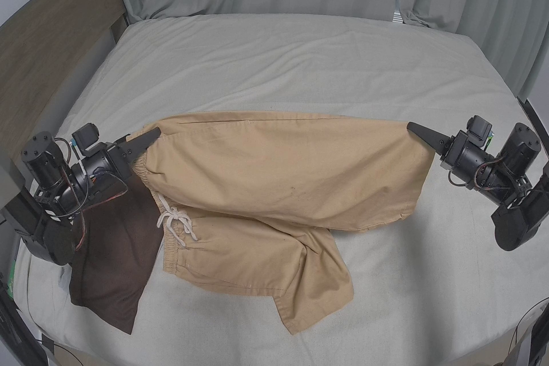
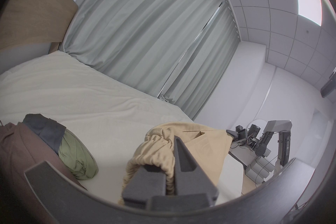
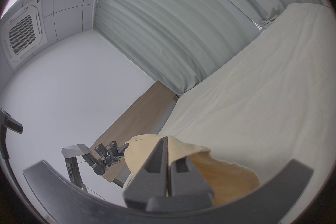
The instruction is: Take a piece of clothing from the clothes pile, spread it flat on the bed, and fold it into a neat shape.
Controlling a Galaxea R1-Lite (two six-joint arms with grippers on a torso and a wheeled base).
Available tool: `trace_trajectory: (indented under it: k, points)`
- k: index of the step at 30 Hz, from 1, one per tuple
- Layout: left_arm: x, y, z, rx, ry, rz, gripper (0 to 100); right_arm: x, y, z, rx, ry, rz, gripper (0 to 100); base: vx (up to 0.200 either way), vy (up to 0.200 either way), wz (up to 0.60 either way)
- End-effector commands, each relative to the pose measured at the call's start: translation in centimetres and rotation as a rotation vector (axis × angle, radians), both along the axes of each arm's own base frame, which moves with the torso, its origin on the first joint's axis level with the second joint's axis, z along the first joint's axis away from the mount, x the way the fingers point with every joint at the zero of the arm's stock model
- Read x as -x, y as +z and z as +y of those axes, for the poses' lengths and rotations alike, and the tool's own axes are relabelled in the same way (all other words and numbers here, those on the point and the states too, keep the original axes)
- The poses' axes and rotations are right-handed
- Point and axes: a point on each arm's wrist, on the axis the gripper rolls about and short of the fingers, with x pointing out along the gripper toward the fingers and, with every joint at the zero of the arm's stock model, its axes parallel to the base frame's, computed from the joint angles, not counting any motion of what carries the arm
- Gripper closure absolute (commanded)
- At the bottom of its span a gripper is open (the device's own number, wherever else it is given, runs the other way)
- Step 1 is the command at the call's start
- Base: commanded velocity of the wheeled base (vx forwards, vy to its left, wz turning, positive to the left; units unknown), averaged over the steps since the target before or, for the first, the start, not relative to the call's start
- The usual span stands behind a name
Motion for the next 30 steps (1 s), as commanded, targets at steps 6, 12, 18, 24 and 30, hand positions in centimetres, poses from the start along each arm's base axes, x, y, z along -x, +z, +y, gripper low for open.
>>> trace_trajectory:
  k: [6,12,18,24,30]
  points:
    - [-2.7,-2.3,-0.4,0.010,0.004,0.049,100,-4.2,-3.0,0.0,-0.002,-0.012,0.046,100,0.000,0.000,0.00]
    - [-5.2,-3.4,-0.4,0.024,0.051,0.040,100,-6.2,-4.0,0.2,-0.001,-0.012,0.038,100,0.000,0.000,0.00]
    - [-7.2,-4.0,-0.5,0.057,0.044,0.043,100,-8.2,-5.2,0.4,-0.002,-0.015,0.030,100,0.000,0.000,0.00]
    - [-8.9,-5.2,-0.6,0.061,0.054,0.037,100,-9.7,-6.5,0.5,-0.001,-0.017,0.032,100,0.000,0.000,0.00]
    - [-10.3,-6.0,-0.6,0.104,0.063,0.057,100,-11.0,-7.6,0.5,-0.001,-0.020,0.025,100,0.000,0.000,0.00]
